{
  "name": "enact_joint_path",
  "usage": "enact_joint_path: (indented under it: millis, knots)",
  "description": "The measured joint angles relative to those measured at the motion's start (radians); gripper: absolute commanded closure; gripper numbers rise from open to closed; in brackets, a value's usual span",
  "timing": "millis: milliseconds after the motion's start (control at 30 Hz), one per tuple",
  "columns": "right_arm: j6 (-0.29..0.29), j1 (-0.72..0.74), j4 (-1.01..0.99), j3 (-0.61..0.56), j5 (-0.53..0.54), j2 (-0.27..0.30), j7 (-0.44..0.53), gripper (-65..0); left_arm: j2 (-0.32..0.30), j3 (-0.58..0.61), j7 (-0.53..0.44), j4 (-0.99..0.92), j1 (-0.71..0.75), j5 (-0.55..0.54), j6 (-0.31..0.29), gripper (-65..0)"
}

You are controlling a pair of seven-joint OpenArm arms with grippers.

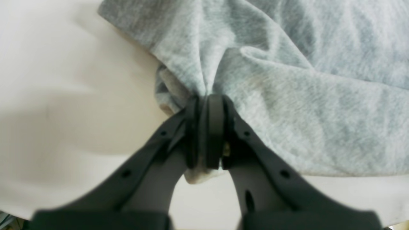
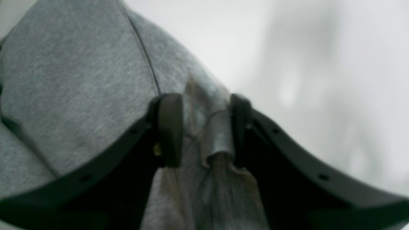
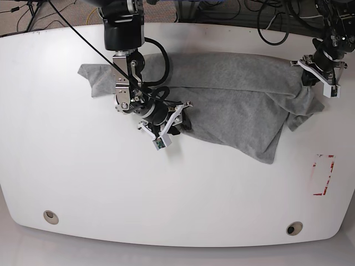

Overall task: Layout the t-shirt on the table in an organized manner, then fold the t-shirt properly
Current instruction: 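Drag the held shirt edge with the right gripper toward the shirt's middle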

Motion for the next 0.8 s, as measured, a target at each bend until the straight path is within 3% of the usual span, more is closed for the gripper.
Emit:
enact_joint_path:
  millis: [167,300,800]
  knots:
    - [-0.001,0.0,0.0,0.0,-0.001,0.001,-0.005,-3.5,0.0,0.0,0.0,0.0,0.0,0.0,0.0,-0.6]
    - [-0.001,0.0,-0.001,0.0,-0.001,0.0,-0.008,0.0,0.0,0.0,0.0,0.0,0.0,0.0,0.0,-0.6]
    - [-0.009,-0.015,0.106,0.0,-0.023,0.09,-0.055,0.0,0.001,0.003,0.001,0.0,-0.014,-0.008,-0.005,-0.8]
